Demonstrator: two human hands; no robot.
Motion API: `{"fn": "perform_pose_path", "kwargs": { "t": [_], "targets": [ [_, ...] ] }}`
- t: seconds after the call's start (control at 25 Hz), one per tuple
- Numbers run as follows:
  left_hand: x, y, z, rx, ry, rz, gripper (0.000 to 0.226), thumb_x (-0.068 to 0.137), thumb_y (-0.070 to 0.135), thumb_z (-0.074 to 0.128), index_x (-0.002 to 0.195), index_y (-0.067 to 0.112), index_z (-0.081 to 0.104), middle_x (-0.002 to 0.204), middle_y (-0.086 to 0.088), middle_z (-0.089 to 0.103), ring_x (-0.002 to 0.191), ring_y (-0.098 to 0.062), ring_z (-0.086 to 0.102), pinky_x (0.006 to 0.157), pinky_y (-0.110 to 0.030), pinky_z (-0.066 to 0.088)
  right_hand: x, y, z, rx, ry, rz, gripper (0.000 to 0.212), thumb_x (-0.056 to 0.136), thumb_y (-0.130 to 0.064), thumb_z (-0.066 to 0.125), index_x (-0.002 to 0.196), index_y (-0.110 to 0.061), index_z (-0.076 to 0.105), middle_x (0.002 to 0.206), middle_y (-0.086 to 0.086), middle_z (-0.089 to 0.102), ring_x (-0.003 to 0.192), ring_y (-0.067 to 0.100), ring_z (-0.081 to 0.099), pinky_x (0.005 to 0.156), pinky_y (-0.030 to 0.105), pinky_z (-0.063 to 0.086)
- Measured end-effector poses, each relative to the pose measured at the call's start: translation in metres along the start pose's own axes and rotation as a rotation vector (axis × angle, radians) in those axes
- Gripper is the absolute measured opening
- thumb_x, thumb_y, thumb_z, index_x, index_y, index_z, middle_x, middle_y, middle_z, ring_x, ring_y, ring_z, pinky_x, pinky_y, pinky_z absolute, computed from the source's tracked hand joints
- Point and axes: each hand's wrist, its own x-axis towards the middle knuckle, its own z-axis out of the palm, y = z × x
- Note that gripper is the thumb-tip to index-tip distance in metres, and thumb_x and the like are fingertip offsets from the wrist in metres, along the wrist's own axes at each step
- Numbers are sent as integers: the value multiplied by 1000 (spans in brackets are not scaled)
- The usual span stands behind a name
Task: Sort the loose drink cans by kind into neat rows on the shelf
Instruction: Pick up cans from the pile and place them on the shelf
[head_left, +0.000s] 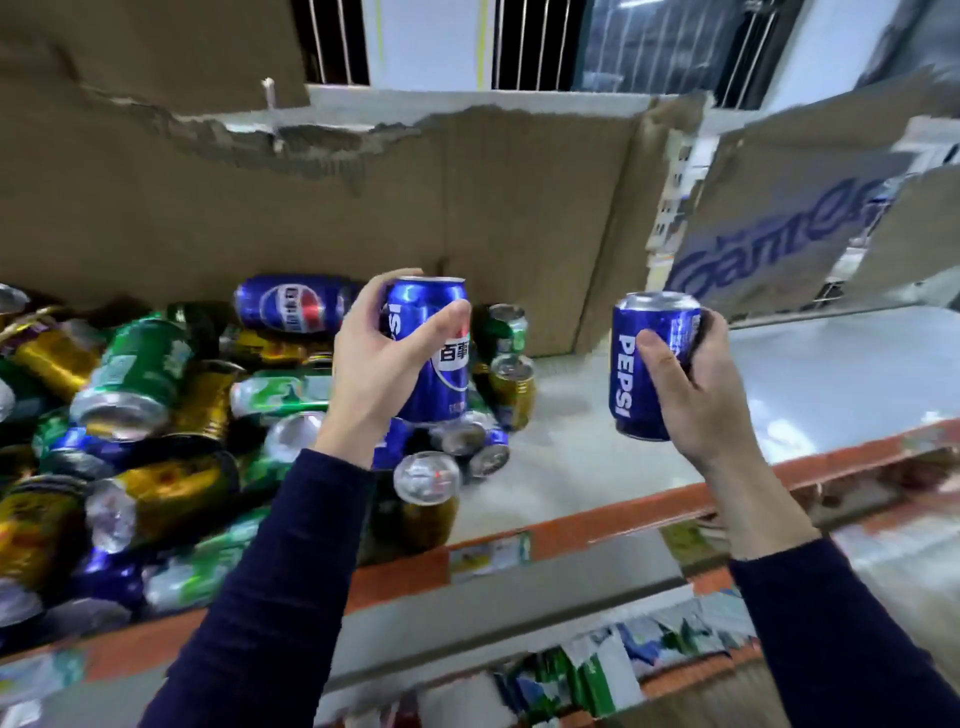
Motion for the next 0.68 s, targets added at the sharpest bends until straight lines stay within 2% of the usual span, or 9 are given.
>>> {"fn": "perform_pose_path", "kwargs": {
  "t": [0.04,0.16,0.24,0.36,0.4,0.48,0.56,0.68],
  "targets": [
    [-6,-3,29,-3,6,-17,49,61,52,80,103,31,65,94,8,72,85,-13,69,76,-35,58,6,13,-26,-3,-4,15,34,76,-60,57,103,-42,45,94,-13,63,85,5,64,70,34,54],
    [-24,-13,107,24,30,-57,47,58,55,79,96,31,65,89,12,72,81,-8,69,72,-29,55,22,48,-96,-22,-37,48,32,77,-57,58,100,-38,48,93,-14,62,78,-6,61,63,13,47],
    [-31,-21,144,36,31,-91,47,58,57,78,92,28,66,85,12,72,78,-7,68,70,-29,54,31,65,-126,-15,-61,76,29,78,-55,58,100,-37,47,93,-16,61,79,-10,60,61,8,45],
    [-35,-36,194,62,8,-156,50,56,60,78,92,27,66,84,11,72,75,-7,68,68,-28,54,46,96,-162,33,-92,125,31,77,-55,60,99,-38,47,93,-11,61,73,-5,64,52,16,50],
    [-34,-42,208,72,-3,-168,52,55,61,78,93,27,65,84,10,72,76,-8,68,69,-28,54,52,107,-169,73,-99,162,28,78,-53,61,99,-40,47,93,-10,61,71,-1,66,47,22,52],
    [-27,-56,235,78,-12,-192,53,55,61,78,96,30,64,87,9,72,79,-10,68,73,-31,56,66,129,-182,109,-128,197,23,80,-52,62,97,-48,48,91,-13,63,72,1,67,43,26,52],
    [-17,-69,254,83,-45,-215,54,56,61,79,99,33,63,91,11,72,82,-10,69,72,-30,57,81,147,-189,101,-144,201,23,77,-57,61,96,-56,49,90,-20,65,74,-1,66,47,24,53],
    [8,-90,289,80,-102,-205,53,55,55,82,100,34,63,94,14,72,83,-6,69,68,-20,54,111,179,-196,91,-129,201,33,73,-59,60,101,-47,47,96,-14,62,75,-7,63,48,14,49]
  ]
}}
